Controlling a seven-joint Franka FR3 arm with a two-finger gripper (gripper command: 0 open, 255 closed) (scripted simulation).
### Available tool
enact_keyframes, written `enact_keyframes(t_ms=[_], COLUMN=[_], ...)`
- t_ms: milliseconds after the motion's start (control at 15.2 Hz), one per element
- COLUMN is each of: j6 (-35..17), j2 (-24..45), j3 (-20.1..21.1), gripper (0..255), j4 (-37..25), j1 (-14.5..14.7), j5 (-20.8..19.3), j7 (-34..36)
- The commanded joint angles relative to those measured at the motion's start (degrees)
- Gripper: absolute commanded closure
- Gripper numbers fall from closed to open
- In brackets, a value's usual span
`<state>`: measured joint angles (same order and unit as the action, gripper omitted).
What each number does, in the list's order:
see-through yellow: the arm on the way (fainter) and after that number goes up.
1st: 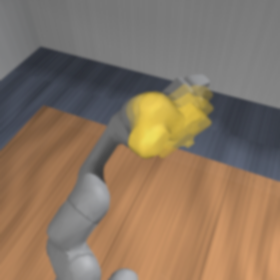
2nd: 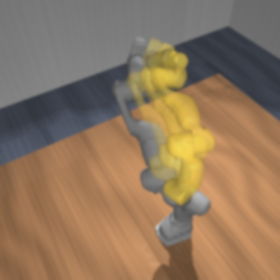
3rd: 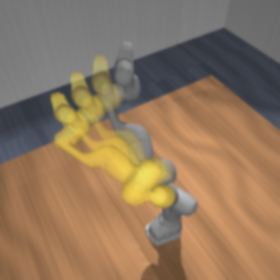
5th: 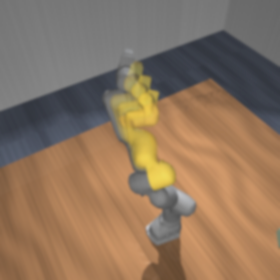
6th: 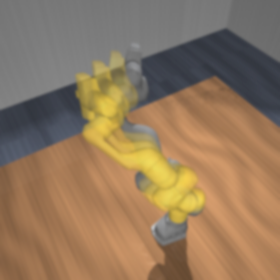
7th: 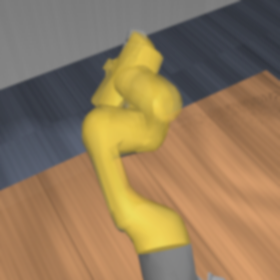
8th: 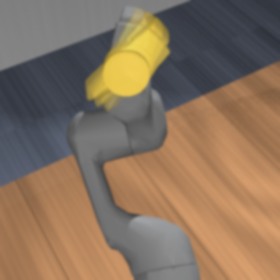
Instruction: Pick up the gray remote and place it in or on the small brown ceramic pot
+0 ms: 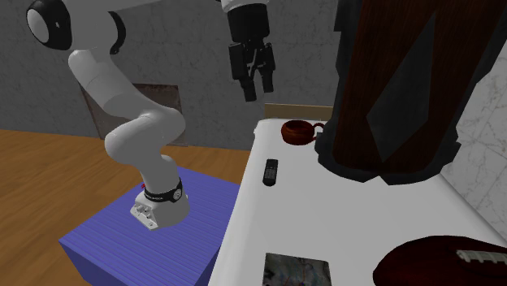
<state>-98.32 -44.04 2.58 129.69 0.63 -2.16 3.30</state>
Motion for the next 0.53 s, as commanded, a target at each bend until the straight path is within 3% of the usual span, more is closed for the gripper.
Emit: enact_keyframes(t_ms=[0,462], j6=[0.0,-5.1], j2=[0.0,-3.9], j3=[0.0,8.1], gripper=[0,0], j4=[0.0,12.3], j1=[0.0,-3.4], j5=[0.0,5.1], j7=[0.0,20.2])
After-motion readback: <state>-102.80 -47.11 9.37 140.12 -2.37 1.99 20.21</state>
